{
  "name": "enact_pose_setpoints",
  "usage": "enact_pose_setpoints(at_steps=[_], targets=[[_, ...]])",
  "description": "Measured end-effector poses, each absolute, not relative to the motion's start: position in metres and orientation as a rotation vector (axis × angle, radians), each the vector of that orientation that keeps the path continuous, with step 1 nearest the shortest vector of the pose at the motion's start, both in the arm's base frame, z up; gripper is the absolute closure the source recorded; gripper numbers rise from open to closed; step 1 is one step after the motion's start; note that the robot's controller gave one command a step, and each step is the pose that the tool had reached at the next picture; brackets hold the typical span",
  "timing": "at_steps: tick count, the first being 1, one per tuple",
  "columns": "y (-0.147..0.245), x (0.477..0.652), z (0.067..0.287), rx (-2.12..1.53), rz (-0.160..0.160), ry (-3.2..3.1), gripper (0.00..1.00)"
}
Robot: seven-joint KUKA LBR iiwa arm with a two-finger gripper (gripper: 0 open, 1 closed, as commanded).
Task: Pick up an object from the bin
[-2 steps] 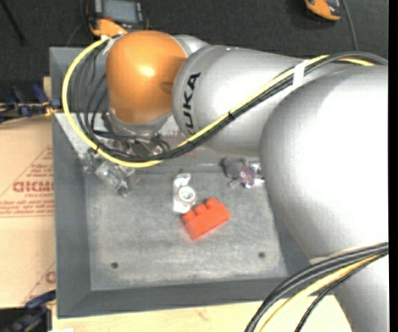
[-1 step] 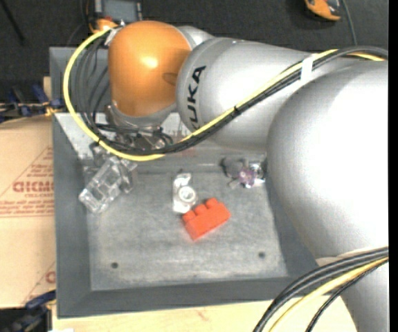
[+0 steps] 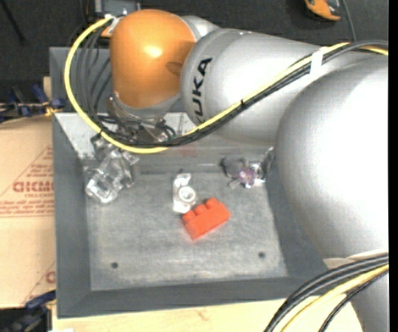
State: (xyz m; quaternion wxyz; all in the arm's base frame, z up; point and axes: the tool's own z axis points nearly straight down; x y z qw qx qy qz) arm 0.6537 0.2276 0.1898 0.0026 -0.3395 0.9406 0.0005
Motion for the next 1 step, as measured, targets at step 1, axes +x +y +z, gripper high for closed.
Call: enact_pose_setpoints(at_steps=[1], targets=[[0.2274, 0.6544, 0.1959, -1.059, 0.003, 2.953, 1.0]])
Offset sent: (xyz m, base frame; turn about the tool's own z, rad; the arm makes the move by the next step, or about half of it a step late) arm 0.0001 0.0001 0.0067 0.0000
